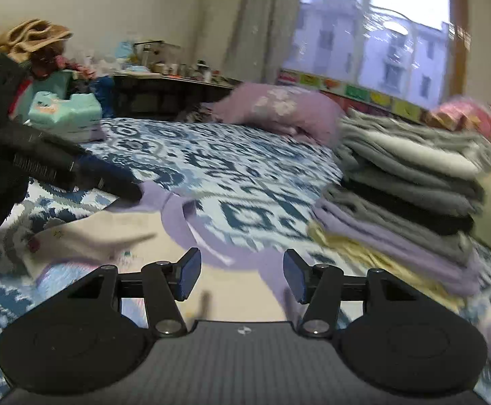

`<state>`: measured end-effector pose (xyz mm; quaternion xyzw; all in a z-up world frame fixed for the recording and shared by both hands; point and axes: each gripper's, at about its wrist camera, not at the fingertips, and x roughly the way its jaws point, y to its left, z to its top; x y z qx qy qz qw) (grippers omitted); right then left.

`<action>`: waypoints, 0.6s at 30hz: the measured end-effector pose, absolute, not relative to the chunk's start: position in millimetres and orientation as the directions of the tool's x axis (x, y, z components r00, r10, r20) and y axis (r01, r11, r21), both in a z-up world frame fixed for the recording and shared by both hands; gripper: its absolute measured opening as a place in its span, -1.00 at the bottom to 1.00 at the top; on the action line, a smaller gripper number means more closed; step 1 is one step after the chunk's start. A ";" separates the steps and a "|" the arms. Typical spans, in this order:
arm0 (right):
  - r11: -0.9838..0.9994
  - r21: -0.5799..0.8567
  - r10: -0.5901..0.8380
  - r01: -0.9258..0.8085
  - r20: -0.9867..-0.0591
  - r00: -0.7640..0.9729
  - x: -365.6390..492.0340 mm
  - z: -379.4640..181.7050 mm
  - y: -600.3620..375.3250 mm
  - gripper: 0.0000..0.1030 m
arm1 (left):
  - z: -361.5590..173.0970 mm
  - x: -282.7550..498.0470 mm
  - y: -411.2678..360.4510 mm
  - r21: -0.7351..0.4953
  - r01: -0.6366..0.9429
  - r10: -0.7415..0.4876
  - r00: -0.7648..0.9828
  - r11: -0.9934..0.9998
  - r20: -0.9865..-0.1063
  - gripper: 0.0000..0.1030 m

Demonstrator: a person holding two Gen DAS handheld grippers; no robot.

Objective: Fold clothes

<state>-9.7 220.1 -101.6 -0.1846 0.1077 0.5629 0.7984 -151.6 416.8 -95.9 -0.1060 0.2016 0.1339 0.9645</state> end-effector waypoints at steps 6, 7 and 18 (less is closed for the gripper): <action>0.310 -0.046 0.820 -0.950 -0.492 0.292 26.1 -128.5 239.4 0.07 | -117.0 -120.4 430.1 -0.136 -0.311 0.196 0.824 0.941 -0.532 -0.13; 0.311 -0.005 0.827 -0.950 -0.492 0.274 32.6 -131.4 237.5 0.07 | -120.5 -115.2 432.3 -0.134 -0.312 0.192 0.813 0.940 -0.550 -0.13; 0.309 -0.053 0.858 -0.949 -0.415 0.303 15.9 -100.4 204.4 0.11 | -104.5 -138.6 408.5 -0.066 -0.185 0.119 0.827 0.981 -0.550 -0.13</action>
